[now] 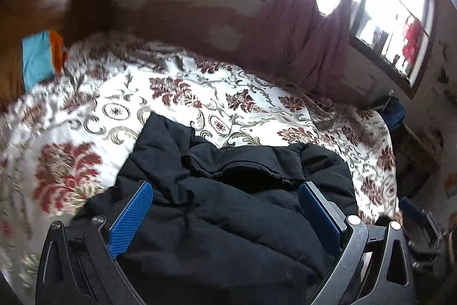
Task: Fold large clothes
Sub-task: 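Open both tools to release the folded hem and lift them away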
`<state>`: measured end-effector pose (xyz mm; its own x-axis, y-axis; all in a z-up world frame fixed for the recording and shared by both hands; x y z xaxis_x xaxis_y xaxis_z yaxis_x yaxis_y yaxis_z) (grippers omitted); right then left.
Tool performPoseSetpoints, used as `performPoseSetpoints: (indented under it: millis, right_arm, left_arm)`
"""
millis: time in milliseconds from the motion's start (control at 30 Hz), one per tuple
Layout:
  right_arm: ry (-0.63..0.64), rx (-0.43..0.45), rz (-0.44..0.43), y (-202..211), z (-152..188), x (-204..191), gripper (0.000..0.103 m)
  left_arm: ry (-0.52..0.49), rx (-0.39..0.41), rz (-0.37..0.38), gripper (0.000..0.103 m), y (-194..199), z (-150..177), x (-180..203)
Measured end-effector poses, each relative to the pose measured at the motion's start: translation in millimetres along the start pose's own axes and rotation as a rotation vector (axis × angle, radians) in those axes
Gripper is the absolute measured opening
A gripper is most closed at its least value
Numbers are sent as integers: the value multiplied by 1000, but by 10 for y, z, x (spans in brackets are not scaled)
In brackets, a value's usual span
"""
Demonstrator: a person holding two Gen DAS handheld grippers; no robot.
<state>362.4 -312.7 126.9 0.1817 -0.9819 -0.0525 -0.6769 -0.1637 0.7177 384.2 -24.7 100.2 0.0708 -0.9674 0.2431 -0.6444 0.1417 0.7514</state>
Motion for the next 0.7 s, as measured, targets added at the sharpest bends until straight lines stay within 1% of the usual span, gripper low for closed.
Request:
performPoseSetpoints:
  millis: [100,200,267,367,400,467,600,700]
  right_arm:
    - [-20,21,3,154,121,3,101]
    - [-31,37,11,278,255,-1,101]
    - [-34,39,34,336,351,0,101]
    - [-58,50,66,395,489,-9,101]
    - [-71,54,74,406,539,-11,101]
    - [-100,63,99,422,649,-24,101]
    - [-131,76,138,468,868,-117,101]
    - [-126,91,159,495,1031,-217,101]
  left_arm:
    - [-47,15,-26,103,210,126,91]
    - [-73,25,-55,103,382,266,119]
    - [-90,24,-68,103,455,360,136]
    - [-157,-13,-99,103,453,494,152]
    - [-180,-18,-120,103,437,541,141]
    - [-198,-18,-137,103,417,609,124]
    - [-210,-11,-104,103,389,744,7]
    - [-247,-6,-91,103,385,843,-78]
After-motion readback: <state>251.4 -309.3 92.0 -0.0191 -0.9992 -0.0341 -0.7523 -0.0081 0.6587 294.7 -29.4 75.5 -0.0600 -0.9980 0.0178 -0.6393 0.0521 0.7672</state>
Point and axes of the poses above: each gripper's, at about its wrist camera, not at the fingertips, and y roughly against the way its jaws point, x to its right, z to its underside, the point moved 1 cm from there along -y, roughly the way its jaws point, and after that the axes turned 14 degrees about -x, right-handed, at the moved point
